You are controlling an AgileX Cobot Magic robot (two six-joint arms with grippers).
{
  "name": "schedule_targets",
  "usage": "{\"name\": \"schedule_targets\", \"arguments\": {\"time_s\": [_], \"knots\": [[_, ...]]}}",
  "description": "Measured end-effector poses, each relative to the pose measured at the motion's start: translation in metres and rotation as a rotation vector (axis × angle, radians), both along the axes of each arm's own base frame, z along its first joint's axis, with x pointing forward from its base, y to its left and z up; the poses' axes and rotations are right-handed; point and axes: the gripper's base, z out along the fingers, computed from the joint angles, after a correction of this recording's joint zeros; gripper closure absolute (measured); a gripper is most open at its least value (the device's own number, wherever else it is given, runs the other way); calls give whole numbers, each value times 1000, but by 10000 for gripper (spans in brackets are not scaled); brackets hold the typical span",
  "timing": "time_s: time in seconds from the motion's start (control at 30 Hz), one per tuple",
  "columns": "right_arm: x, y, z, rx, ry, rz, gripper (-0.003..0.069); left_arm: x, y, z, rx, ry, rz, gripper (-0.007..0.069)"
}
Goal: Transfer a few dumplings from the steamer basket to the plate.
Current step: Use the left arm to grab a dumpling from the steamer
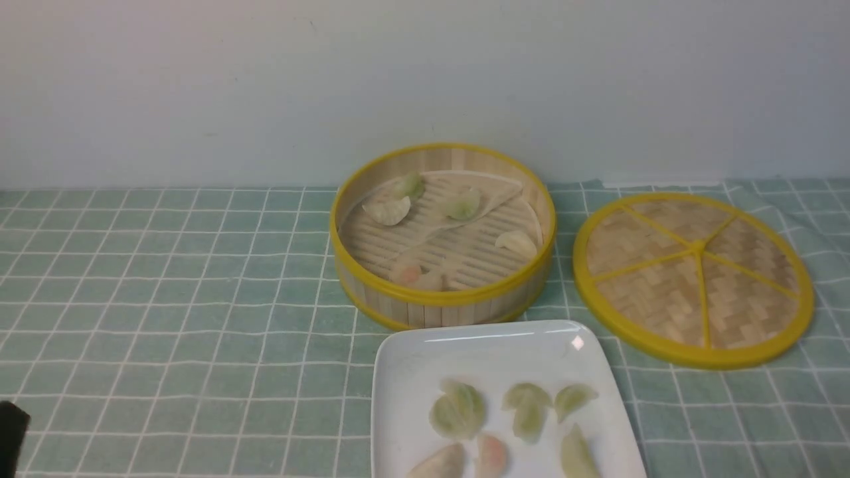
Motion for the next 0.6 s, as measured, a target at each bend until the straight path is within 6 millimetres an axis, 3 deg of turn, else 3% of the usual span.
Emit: {"name": "schedule_targets", "arguments": {"time_s": [0.17, 0.27, 0.33, 0.37, 0.4, 0.43, 0.53, 0.57, 0.6], "knots": [[0, 0, 0, 0, 0, 0, 673, -7, 9, 30, -95, -286, 75, 631], [0, 0, 0, 0, 0, 0, 673, -10, 6, 70, -92, -309, 44, 631], [0, 0, 0, 0, 0, 0, 673, 3, 0, 99, -12, -137, -3, 631], [0, 0, 0, 0, 0, 0, 673, 6, -1, 97, -4, -103, -7, 631], [0, 0, 0, 0, 0, 0, 673, 10, -2, 107, 18, -48, -19, 631], [0, 0, 0, 0, -1, 0, 673, 29, -6, 116, 67, 156, -50, 631], [0, 0, 0, 0, -1, 0, 673, 73, -12, 121, 173, 586, -132, 631], [0, 0, 0, 0, -1, 0, 673, 77, -12, 122, 181, 592, -134, 631], [0, 0, 0, 0, -1, 0, 673, 98, -14, 118, 244, 744, -181, 631]]}}
